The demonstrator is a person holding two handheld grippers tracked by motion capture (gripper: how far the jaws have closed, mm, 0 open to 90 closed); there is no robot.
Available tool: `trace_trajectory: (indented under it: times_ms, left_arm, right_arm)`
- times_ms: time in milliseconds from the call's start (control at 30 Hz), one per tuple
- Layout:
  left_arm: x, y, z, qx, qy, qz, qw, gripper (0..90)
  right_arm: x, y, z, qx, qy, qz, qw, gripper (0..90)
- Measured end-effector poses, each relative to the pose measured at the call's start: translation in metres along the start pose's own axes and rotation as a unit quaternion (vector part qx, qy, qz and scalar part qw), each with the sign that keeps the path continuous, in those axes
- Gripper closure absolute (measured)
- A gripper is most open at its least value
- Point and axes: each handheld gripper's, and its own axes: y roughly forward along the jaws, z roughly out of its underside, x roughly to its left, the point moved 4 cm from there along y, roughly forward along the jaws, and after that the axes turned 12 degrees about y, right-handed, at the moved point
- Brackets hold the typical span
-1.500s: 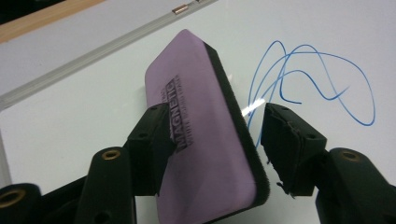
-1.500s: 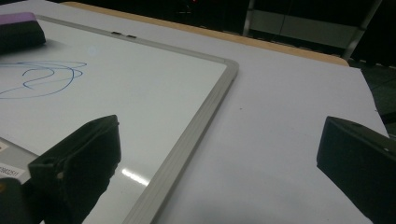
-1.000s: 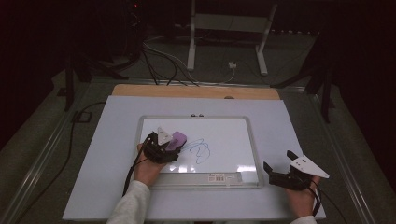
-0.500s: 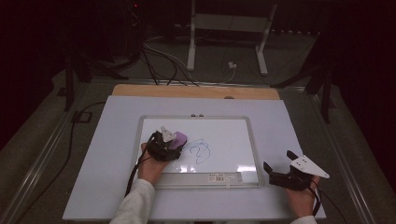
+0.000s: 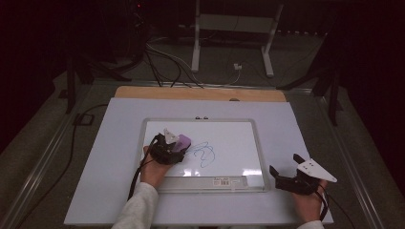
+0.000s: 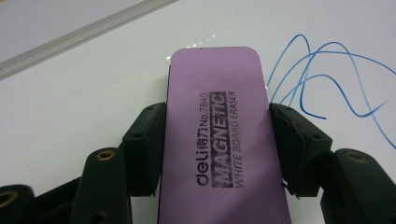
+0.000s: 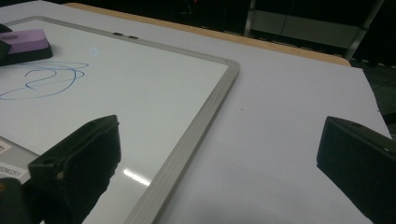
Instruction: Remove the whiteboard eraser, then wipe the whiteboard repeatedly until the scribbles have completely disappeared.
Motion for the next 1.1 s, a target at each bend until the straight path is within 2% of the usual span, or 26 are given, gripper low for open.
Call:
trace_trajectory:
  times_ms: [167,467,867,1100]
  left_arm:
    - [0.007,-0.001,0.001,0.012,-0.011,-0.012,0.9998,41.6]
    - [0.015,-0.003,0.005,0.015,-0.016,-0.019,0.9996,41.5]
    - [0.012,-0.004,0.005,0.016,-0.019,-0.021,0.9995,41.6]
    - [0.005,-0.004,0.003,0.018,-0.005,-0.014,0.9997,41.6]
  right_arm:
    - [0.000,0.000,0.000,0.000,0.000,0.000,1.0000,0.0]
    - [0.000,0.000,0.000,0.000,0.000,0.000,1.0000,0.1]
    - [0.000,0.000,0.001,0.002,-0.001,0.002,1.0000,0.1]
    - [0.000,0.000,0.001,0.003,-0.003,0.002,1.0000,0.1]
